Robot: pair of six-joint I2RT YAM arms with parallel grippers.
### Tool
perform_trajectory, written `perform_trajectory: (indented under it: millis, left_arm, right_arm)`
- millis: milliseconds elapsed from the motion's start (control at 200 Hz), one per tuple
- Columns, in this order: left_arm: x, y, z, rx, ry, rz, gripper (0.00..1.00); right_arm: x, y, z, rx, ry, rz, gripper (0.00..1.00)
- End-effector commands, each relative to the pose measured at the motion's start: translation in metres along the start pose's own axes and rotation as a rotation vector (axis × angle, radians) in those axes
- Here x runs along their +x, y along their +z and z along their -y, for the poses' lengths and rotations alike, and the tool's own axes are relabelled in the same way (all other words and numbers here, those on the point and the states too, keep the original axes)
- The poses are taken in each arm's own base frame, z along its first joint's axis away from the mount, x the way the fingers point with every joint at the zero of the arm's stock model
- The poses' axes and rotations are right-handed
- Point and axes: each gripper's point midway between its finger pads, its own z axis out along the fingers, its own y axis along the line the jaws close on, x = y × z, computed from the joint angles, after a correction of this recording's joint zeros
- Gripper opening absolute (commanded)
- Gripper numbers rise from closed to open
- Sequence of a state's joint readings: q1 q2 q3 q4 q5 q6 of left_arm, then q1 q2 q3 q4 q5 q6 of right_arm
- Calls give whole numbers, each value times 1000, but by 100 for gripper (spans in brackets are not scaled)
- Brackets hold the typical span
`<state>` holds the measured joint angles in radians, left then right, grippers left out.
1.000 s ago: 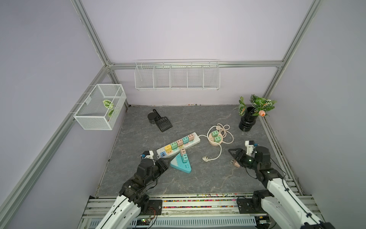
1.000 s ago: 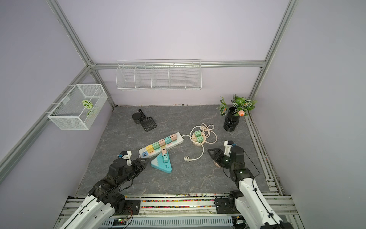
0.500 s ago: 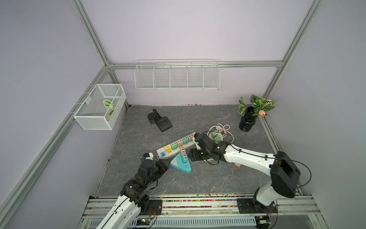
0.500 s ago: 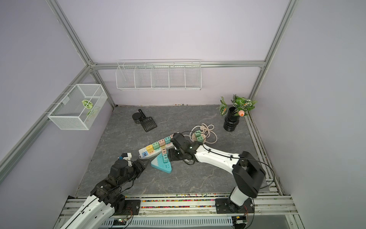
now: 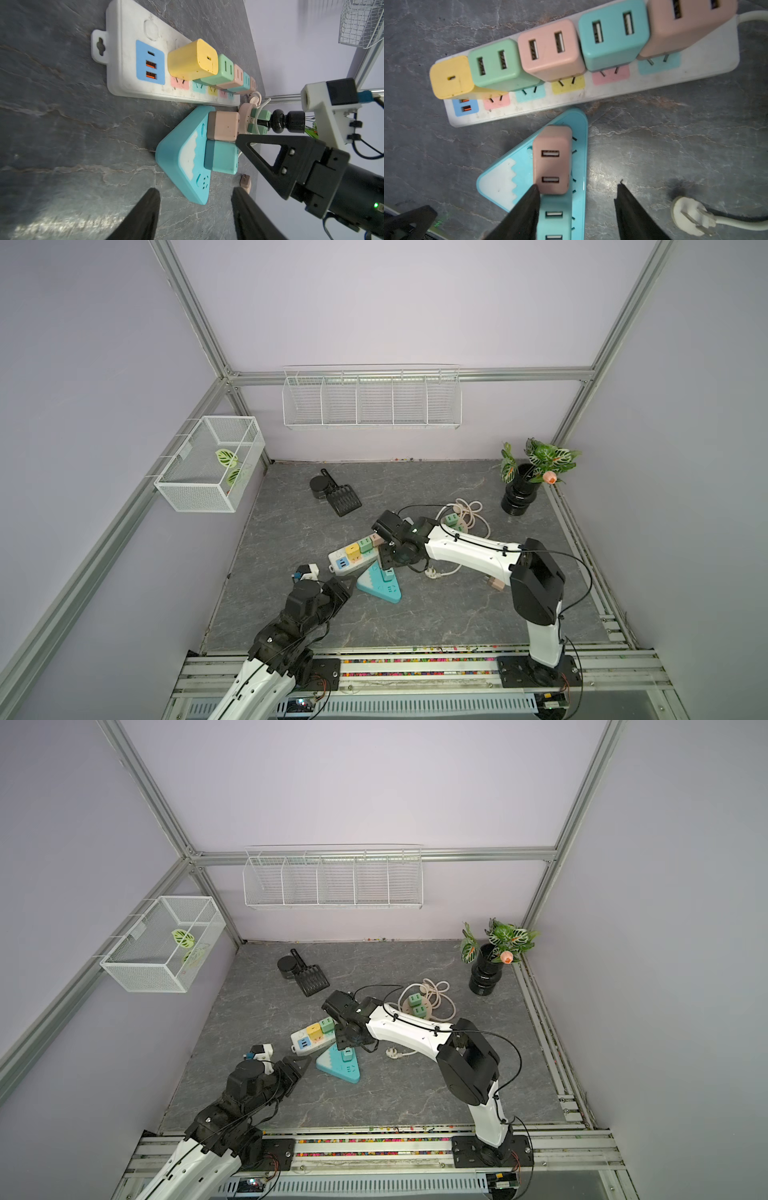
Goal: Pull the plug off the socket
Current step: Remove the plug from the socket.
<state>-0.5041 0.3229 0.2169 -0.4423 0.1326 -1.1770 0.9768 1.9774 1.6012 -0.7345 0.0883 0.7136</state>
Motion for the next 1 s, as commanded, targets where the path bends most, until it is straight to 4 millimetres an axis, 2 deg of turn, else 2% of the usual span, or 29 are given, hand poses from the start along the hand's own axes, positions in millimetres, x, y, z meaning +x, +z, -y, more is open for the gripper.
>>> perform_trajectory:
  millis: [0,195,285,445,605,615,625,750,800,810,830,995]
  left_arm:
    - [2,3,-4,-7,-8,-12,61]
    - [6,8,0,28,-15,-32,61]
    - [10,13,1,48,-26,-54,61]
    - [13,20,0,46,-47,-75,60]
    - [12,31,-2,23,-58,-86,60]
    - [17,34,-14,0,-63,-97,60]
    - [18,35,-16,-4,-65,-101,60]
    - [23,46,-16,-17,-87,-144,60]
    - [27,50,-26,-65,-99,-168,60]
    - [24,51,-16,-51,-96,-164,61]
    - [23,52,-13,-56,-97,-171,60]
    - [30,63,-22,-128,-113,-225,60]
  right_arm:
    - [25,1,-10,-39,-67,-57,59]
    - [36,14,-3,0,-52,-112,58]
    - [37,20,-4,8,-55,-128,50]
    - [30,17,-5,14,-69,-104,39]
    - [33,19,-6,3,-79,-114,26]
    - [33,20,-6,2,-78,-115,26]
    - [34,19,-6,1,-78,-115,25]
    - [36,20,-11,-44,-62,-104,24]
    - [36,21,-12,-55,-53,-104,23]
    - [36,21,-12,-59,-51,-103,23]
    - [36,22,-12,-62,-46,-108,23]
    - [38,25,-18,-99,-28,-117,23]
